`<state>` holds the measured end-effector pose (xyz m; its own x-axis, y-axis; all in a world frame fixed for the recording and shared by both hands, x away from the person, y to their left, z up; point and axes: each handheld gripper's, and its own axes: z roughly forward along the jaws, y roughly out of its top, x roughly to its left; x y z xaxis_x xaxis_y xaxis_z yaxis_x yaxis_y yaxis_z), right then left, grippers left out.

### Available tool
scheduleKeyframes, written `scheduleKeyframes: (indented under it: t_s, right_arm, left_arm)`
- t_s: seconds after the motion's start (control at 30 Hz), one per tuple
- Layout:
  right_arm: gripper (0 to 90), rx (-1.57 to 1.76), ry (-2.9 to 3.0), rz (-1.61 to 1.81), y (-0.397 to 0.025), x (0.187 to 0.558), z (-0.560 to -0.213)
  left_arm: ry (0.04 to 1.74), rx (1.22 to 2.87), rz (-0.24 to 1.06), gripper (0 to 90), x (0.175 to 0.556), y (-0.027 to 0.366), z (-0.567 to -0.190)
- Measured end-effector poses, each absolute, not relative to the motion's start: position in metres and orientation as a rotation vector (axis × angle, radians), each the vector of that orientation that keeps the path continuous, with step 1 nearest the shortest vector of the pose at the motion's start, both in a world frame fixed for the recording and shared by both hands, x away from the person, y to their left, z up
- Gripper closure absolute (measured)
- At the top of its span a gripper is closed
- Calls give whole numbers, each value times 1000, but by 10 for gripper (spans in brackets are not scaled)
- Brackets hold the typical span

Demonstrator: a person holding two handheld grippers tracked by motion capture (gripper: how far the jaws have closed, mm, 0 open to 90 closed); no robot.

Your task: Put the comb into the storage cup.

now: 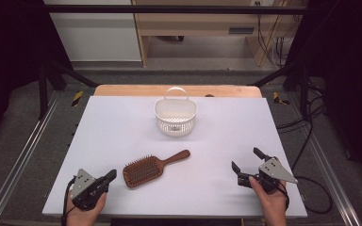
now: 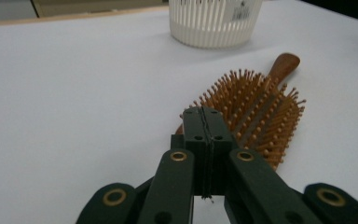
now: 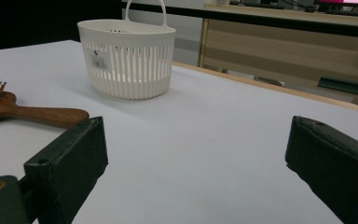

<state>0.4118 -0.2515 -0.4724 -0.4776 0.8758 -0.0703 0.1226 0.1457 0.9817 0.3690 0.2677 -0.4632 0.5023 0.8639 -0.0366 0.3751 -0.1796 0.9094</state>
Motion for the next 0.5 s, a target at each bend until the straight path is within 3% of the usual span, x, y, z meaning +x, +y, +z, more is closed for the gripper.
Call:
scheduleKeyframes:
  t_s: [0.3,0.5]
  right_arm:
    - [58,952,1762,1377,-247,413,-474]
    - [59,954,1762,1377,-247,412,-474]
  left_arm:
    - [1027,1871,549,898,374,256,-471]
    - [1029,1905,565,897,377,248,-473]
